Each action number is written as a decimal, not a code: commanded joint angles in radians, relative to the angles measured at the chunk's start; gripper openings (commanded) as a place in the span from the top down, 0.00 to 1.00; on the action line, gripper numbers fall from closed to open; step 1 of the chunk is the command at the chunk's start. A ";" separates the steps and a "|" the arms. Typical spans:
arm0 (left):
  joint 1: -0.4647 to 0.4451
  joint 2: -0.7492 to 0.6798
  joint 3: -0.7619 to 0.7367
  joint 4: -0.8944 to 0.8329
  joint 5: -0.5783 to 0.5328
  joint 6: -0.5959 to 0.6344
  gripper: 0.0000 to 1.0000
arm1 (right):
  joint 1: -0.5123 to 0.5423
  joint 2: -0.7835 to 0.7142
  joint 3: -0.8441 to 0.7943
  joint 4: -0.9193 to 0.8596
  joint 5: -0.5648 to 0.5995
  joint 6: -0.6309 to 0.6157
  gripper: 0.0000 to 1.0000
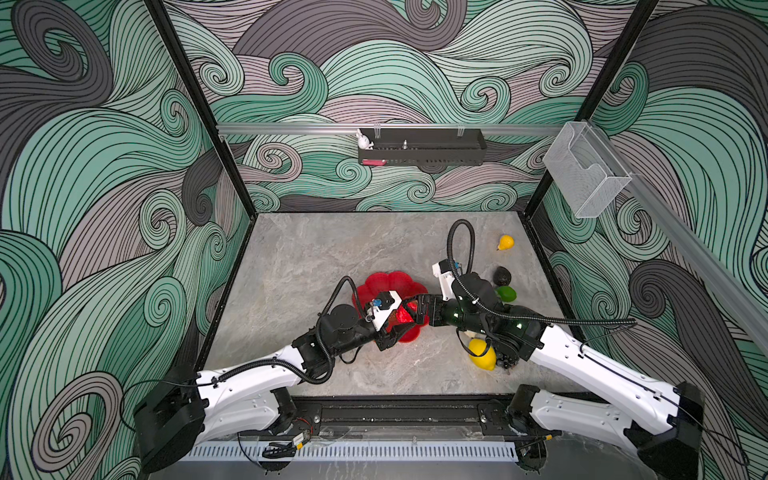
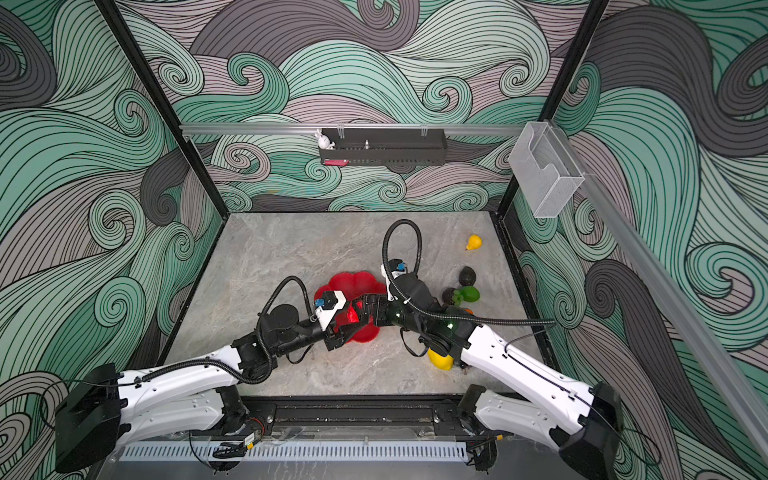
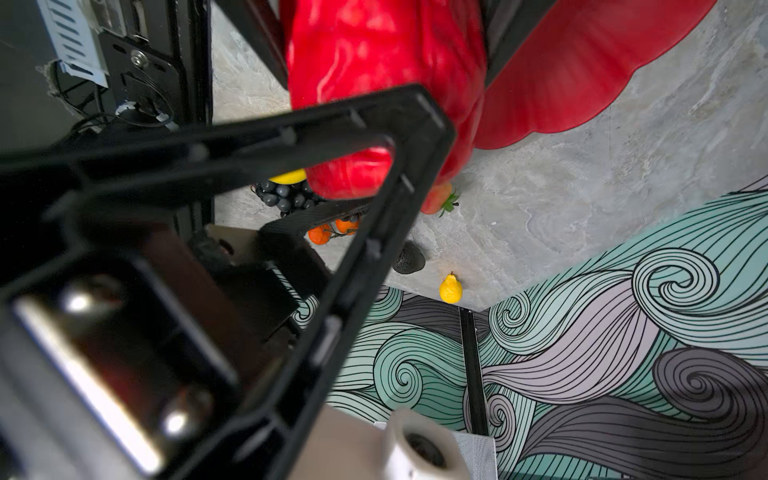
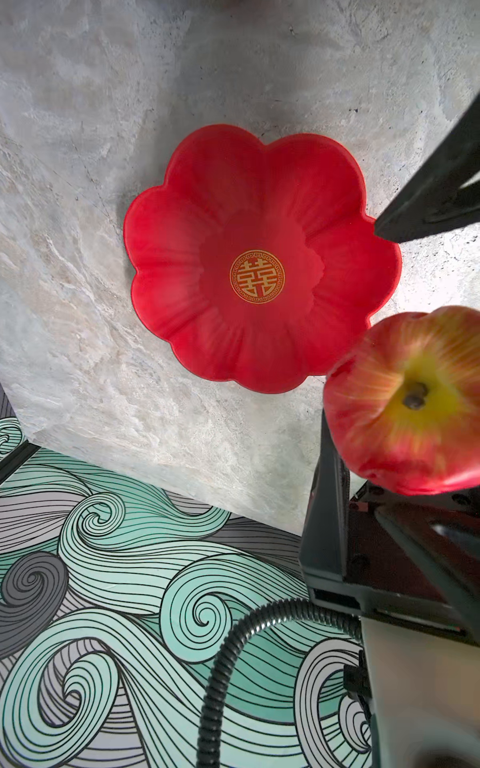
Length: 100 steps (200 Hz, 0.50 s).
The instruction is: Place and organize the fake fruits in the fruit bowl
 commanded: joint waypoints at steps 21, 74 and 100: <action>-0.016 0.019 0.003 0.068 -0.028 0.056 0.53 | 0.005 0.035 0.026 0.013 -0.092 0.005 0.13; -0.019 0.022 0.000 0.065 -0.051 0.060 0.50 | 0.006 0.049 0.026 0.060 -0.115 -0.011 0.32; -0.019 0.012 0.015 0.014 -0.098 0.028 0.42 | 0.006 0.057 0.040 0.049 -0.096 -0.035 0.37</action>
